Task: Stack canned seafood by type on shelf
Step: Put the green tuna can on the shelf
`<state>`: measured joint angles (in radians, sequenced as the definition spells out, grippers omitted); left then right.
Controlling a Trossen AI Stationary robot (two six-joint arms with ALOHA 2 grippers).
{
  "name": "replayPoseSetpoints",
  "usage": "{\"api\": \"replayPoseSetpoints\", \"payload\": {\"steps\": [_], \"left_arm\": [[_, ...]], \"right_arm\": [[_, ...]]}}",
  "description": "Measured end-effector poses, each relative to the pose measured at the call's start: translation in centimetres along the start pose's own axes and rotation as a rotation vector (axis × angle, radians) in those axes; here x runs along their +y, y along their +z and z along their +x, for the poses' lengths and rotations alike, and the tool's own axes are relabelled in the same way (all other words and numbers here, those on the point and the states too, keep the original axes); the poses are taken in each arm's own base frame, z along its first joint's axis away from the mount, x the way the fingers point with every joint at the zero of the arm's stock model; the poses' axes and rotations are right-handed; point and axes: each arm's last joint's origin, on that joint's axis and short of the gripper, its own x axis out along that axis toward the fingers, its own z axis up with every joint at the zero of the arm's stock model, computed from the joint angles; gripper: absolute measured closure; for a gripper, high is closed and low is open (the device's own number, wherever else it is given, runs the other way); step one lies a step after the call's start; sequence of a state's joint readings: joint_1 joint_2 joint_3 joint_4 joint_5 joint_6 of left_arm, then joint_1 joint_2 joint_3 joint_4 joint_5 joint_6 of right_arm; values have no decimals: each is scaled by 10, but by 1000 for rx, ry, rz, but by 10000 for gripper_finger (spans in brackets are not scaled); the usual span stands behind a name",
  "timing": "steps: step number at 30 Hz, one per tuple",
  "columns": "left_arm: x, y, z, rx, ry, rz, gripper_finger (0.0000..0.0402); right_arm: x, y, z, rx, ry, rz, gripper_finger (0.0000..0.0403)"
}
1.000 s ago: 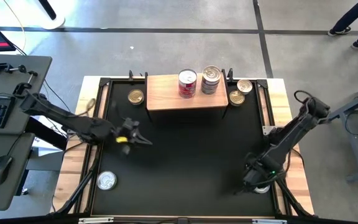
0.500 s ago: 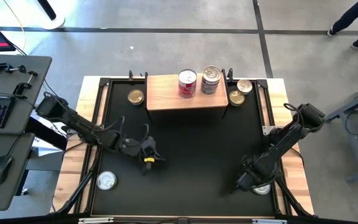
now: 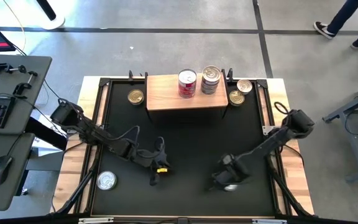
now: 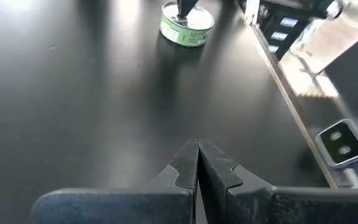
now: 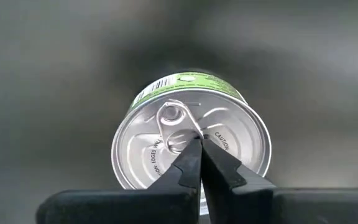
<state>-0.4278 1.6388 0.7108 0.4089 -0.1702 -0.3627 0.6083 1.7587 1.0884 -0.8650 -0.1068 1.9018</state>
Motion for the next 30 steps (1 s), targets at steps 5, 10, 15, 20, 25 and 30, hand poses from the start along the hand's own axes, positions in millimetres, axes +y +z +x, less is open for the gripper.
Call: {"api": "replayPoseSetpoints", "payload": {"steps": [5, 10, 15, 20, 25, 30], "left_arm": [[0, -6, 14, 32, 12, 20, 401], [0, -8, 16, 37, 11, 14, 402], [2, -10, 13, 65, 25, 19, 401], [4, -11, 3, 146, 60, 0, 402], [9, -8, -6, 141, 201, 22, 402], [22, -20, 6, 194, 272, 35, 402]], "right_arm": [[43, 28, -2, -129, 104, -44, 403], [88, 62, -8, -270, 230, -122, 403], [119, 89, -24, -348, 304, -248, 403], [118, 85, -78, -401, 284, -388, 403], [102, 76, -92, -385, 141, -465, 403], [84, 69, -51, -249, 37, -498, 403]]}}
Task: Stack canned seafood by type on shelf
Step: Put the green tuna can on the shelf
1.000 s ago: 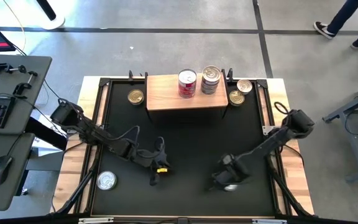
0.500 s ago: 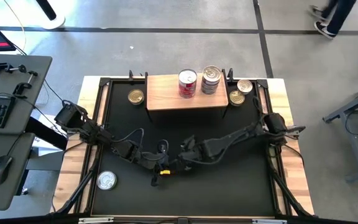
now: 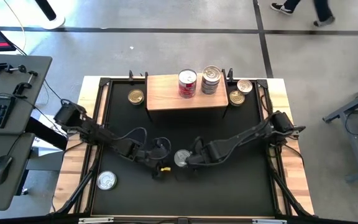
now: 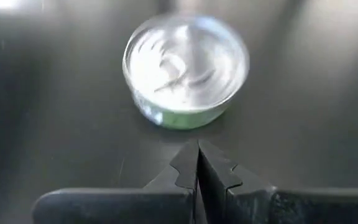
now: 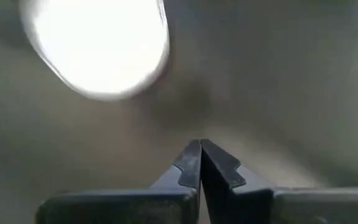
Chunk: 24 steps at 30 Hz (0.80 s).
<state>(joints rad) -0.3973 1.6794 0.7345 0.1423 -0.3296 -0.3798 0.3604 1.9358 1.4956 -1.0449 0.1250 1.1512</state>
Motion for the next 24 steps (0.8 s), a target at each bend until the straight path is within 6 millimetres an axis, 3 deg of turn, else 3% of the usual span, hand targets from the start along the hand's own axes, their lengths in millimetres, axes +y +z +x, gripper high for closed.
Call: {"api": "replayPoseSetpoints", "payload": {"steps": [4, 9, 16, 24], "left_arm": [[5, -14, 23, 62, 12, 17, 402], [11, -13, 34, 41, 0, -6, 401], [6, -7, 33, 15, -59, 3, 401], [-3, -12, 29, 26, -62, -9, 401]], "right_arm": [[-9, -13, 34, 69, 25, 5, 403], [-21, -4, 57, 10, 35, 84, 403], [-11, 18, 54, -67, 209, 101, 403], [-6, 20, 50, -81, 244, 103, 403]]}}
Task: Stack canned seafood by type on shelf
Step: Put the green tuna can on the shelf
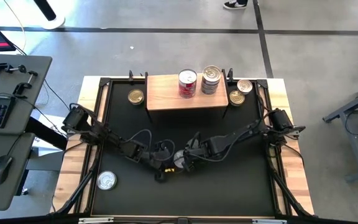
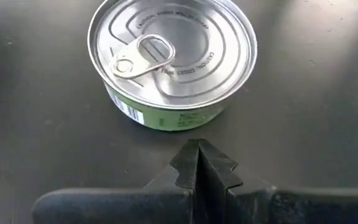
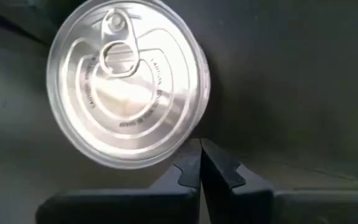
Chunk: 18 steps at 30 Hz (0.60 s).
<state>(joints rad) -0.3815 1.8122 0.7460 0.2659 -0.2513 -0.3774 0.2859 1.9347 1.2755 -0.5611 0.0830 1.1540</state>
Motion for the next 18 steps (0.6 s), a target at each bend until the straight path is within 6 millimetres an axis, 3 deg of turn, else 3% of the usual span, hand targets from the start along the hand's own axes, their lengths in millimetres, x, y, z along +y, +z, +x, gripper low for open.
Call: {"api": "replayPoseSetpoints", "payload": {"steps": [7, 18], "left_arm": [[0, 3, 0, -32, 10, -20, 401], [17, 9, 4, -33, 41, -36, 401]], "right_arm": [[1, 1, 0, -10, 9, -2, 403], [2, 2, 0, -29, 12, -8, 403]]}}
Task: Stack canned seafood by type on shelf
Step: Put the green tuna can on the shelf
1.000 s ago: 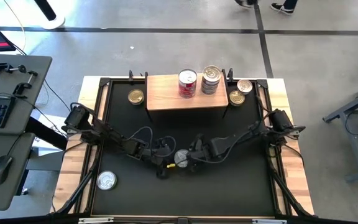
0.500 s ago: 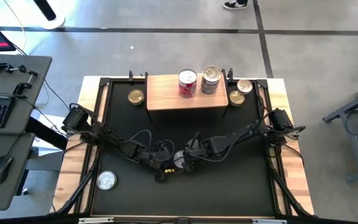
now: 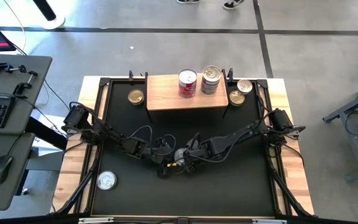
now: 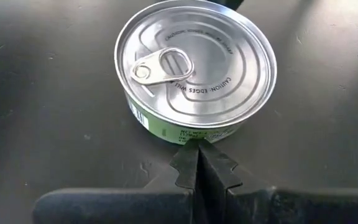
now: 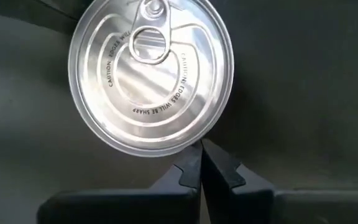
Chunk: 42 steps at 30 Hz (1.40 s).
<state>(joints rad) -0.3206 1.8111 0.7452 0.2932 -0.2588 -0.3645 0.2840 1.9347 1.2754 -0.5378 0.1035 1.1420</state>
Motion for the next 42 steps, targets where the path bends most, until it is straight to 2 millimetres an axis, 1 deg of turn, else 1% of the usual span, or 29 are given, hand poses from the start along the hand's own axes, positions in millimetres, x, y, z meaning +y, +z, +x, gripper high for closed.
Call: {"api": "replayPoseSetpoints", "payload": {"steps": [3, 6, 9, 15, 20, 23, 29, 33, 35, 39, 42], "left_arm": [[0, 0, 0, 2, -3, 0, 401], [0, -1, 0, 6, -4, 2, 401], [0, -2, 0, 12, -3, 3, 401], [0, -1, 0, 9, -7, 3, 401], [-1, -2, 5, -9, -18, -2, 401], [-5, 1, 14, -10, -40, -4, 401], [-20, 14, 34, -23, -84, 15, 401], [-21, 17, 34, -1, -80, 25, 401], [-19, 18, 27, 39, -68, 41, 401], [-11, 19, 11, 122, -28, 95, 401], [-2, 19, -3, 83, -32, 88, 401]], "right_arm": [[5, 3, -6, -14, -9, -30, 403], [16, 6, -17, -21, 8, -60, 403], [28, 14, -32, -44, 36, -87, 403], [44, 24, -48, -105, 110, -110, 403], [49, 28, -50, -140, 150, -106, 403], [49, 28, -50, -147, 144, -106, 403], [45, 27, -45, -132, 106, -109, 403], [43, 26, -46, -137, 81, -119, 403], [41, 27, -57, -154, 55, -132, 403], [39, 29, -92, -189, 26, -155, 403], [34, 22, -108, -159, -30, -214, 403]]}}
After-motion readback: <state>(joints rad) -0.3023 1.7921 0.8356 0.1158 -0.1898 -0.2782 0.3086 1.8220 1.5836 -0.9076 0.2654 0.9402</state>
